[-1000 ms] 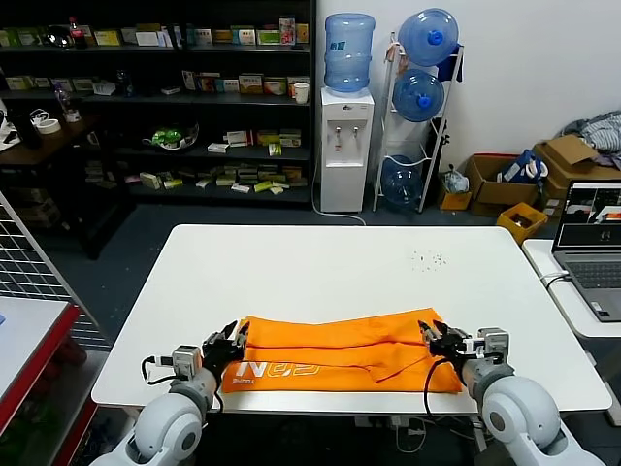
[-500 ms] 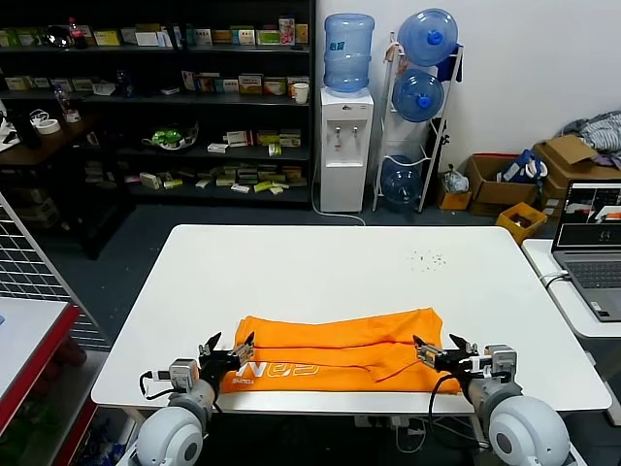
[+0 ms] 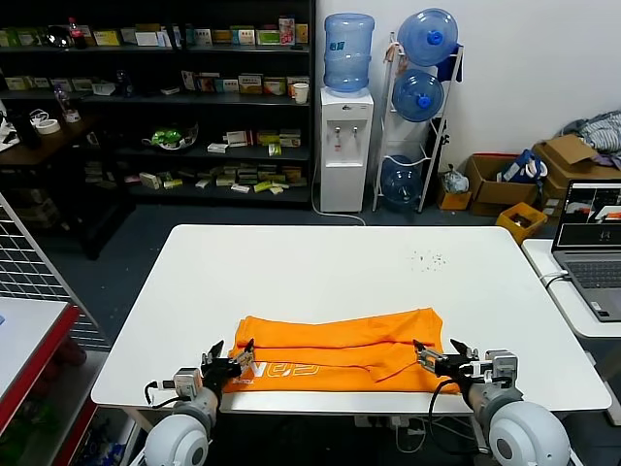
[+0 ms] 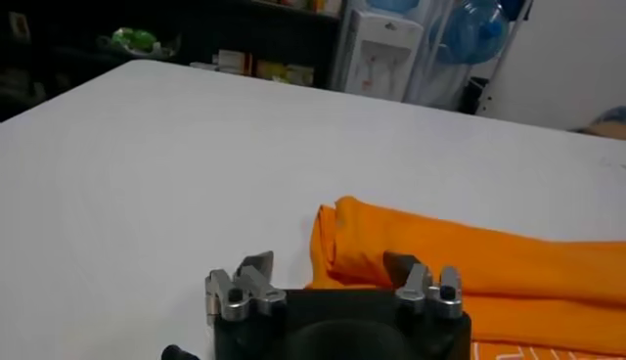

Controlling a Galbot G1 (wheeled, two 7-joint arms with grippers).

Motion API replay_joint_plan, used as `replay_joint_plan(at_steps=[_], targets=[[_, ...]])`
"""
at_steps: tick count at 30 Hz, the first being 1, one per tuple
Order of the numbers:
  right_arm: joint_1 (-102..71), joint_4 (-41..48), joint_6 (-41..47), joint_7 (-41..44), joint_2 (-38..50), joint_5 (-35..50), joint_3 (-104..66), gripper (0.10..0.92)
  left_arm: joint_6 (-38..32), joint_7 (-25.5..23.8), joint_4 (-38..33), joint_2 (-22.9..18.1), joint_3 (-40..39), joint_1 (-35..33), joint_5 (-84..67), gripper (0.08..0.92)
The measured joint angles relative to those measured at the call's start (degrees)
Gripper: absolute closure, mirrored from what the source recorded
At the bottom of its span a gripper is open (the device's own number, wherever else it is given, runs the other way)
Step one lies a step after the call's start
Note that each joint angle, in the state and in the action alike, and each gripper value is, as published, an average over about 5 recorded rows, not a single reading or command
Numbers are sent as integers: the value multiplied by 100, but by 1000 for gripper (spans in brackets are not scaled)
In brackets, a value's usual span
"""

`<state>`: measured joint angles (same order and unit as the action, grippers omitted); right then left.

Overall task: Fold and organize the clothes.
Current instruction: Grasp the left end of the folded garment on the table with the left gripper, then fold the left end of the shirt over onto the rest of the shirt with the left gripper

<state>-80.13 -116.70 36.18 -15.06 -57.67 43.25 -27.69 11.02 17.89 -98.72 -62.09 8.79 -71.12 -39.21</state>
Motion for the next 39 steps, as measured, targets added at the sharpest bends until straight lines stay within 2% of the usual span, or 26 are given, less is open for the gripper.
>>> replay_joint_plan(at_steps=[19, 30, 39], targets=[[19, 59, -25, 2, -49, 73, -11, 203, -280, -16, 50, -173, -88, -50, 58, 870], [113, 61, -46, -9, -110, 72, 34, 203, -147, 147, -329, 28, 29, 19, -35, 885], [250, 95, -83, -16, -191, 28, 143, 203, 105, 258, -607, 846, 395, -65, -430, 885]])
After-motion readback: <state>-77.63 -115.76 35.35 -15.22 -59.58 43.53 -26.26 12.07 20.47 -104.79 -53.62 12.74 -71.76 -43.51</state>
